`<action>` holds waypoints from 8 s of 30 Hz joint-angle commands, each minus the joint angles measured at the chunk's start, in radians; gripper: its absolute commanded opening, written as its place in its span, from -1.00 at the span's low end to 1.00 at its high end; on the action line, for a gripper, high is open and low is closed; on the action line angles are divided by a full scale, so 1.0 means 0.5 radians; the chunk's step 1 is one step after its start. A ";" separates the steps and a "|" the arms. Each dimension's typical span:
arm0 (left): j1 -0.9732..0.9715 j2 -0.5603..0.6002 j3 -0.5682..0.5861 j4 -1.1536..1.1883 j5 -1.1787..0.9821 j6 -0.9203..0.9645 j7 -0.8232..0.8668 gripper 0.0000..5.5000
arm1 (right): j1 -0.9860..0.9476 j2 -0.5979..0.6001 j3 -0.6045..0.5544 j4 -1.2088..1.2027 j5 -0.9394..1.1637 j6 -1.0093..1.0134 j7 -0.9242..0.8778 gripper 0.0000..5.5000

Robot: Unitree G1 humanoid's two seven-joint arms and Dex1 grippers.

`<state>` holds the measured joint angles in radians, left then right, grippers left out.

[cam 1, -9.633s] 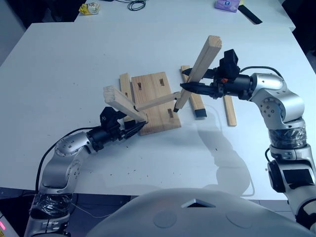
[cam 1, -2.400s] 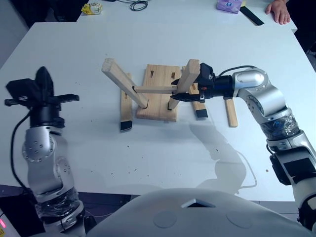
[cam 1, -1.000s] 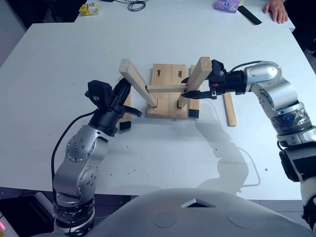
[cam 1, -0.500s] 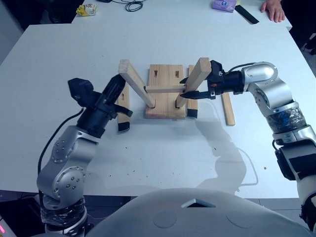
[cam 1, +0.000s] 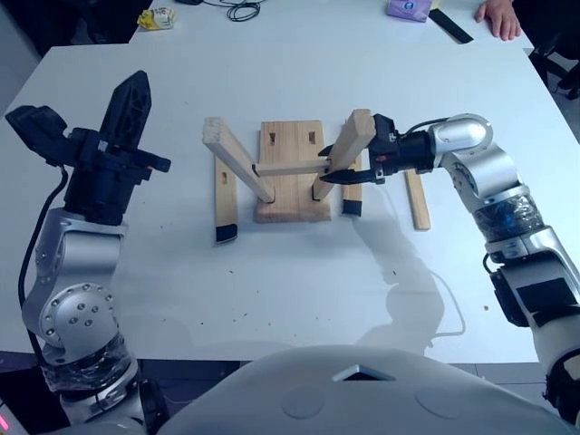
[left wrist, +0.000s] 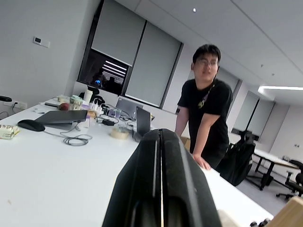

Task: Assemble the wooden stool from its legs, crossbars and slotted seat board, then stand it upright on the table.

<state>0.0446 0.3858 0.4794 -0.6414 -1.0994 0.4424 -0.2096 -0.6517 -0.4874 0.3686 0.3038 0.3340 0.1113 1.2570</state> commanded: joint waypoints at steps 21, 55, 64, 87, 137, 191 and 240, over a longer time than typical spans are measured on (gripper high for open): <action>0.179 -0.118 -0.085 -0.052 0.082 -0.148 0.119 -1.00 | 0.510 -0.453 -0.713 -0.666 0.072 0.506 -0.279 0.52; -0.125 -0.140 -0.076 0.168 0.181 -0.248 0.268 -1.00 | 0.297 0.429 -0.805 -1.984 0.773 1.549 -2.208 -0.46; -0.191 -0.196 -0.104 0.206 0.231 -0.297 0.262 -1.00 | -0.151 0.754 -0.944 -1.745 0.818 1.179 -2.336 -0.97; -0.596 -0.180 -0.814 -0.393 0.819 0.281 0.895 -1.00 | 0.284 0.533 -0.761 -1.958 0.803 1.504 -2.368 -0.99; -1.070 -0.034 0.289 0.033 0.109 0.138 0.918 -1.00 | -0.060 0.086 -1.197 -1.086 0.863 1.317 -2.022 -0.99; -0.441 0.216 -1.010 1.375 1.555 0.096 -0.708 -1.00 | 0.680 0.217 0.234 -0.732 -0.914 0.144 -0.751 -0.99; -0.337 0.093 -0.808 0.825 1.467 0.366 -0.370 -1.00 | 0.428 0.439 0.196 -0.286 -0.901 -0.162 -0.782 -0.99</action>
<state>-0.1005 0.4238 0.0757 -0.2779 -0.3858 0.6490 -0.3763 -0.4510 -0.2805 0.4680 0.1960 -0.1267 -0.0034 0.8731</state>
